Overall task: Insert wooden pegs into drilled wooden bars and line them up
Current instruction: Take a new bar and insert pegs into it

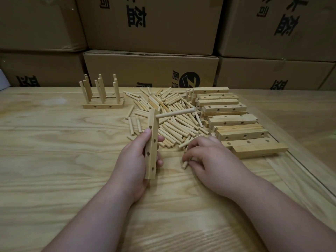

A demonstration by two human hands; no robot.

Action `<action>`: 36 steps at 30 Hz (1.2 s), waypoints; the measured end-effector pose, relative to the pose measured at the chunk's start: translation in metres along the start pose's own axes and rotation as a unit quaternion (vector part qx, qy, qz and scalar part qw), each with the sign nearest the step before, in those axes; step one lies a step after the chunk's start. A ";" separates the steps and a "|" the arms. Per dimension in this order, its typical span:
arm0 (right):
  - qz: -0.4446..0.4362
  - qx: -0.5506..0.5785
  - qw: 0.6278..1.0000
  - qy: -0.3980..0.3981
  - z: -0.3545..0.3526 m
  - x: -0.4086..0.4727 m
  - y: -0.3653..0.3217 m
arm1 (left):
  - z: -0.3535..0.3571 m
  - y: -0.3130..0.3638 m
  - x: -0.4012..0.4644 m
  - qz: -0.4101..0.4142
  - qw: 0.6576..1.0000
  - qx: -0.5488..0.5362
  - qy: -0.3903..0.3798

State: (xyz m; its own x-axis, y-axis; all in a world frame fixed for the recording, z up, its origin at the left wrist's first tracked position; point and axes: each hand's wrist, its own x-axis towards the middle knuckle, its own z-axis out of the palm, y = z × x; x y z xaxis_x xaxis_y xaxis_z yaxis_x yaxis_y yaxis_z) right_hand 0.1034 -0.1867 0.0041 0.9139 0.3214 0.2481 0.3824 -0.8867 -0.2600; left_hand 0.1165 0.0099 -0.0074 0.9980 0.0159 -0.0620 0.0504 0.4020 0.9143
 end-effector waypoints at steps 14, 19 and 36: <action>-0.005 0.077 0.996 0.043 -0.006 -0.003 -0.006 | 0.002 0.002 -0.001 -0.009 0.999 -0.039 0.011; 0.000 0.130 0.986 0.100 -0.006 -0.006 -0.008 | 0.002 0.000 -0.001 -0.009 1.000 -0.025 0.012; -0.026 0.184 0.976 0.115 -0.006 -0.006 -0.010 | 0.005 -0.001 -0.005 0.013 0.999 0.040 -0.005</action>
State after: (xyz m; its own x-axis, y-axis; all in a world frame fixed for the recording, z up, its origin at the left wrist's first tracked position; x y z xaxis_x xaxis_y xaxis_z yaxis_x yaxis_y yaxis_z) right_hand 0.0932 -0.1815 0.0106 0.8528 0.2423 0.4625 0.4900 -0.6776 -0.5485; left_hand 0.1117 0.0048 -0.0058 0.9993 0.0161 -0.0338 0.0267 0.3265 0.9448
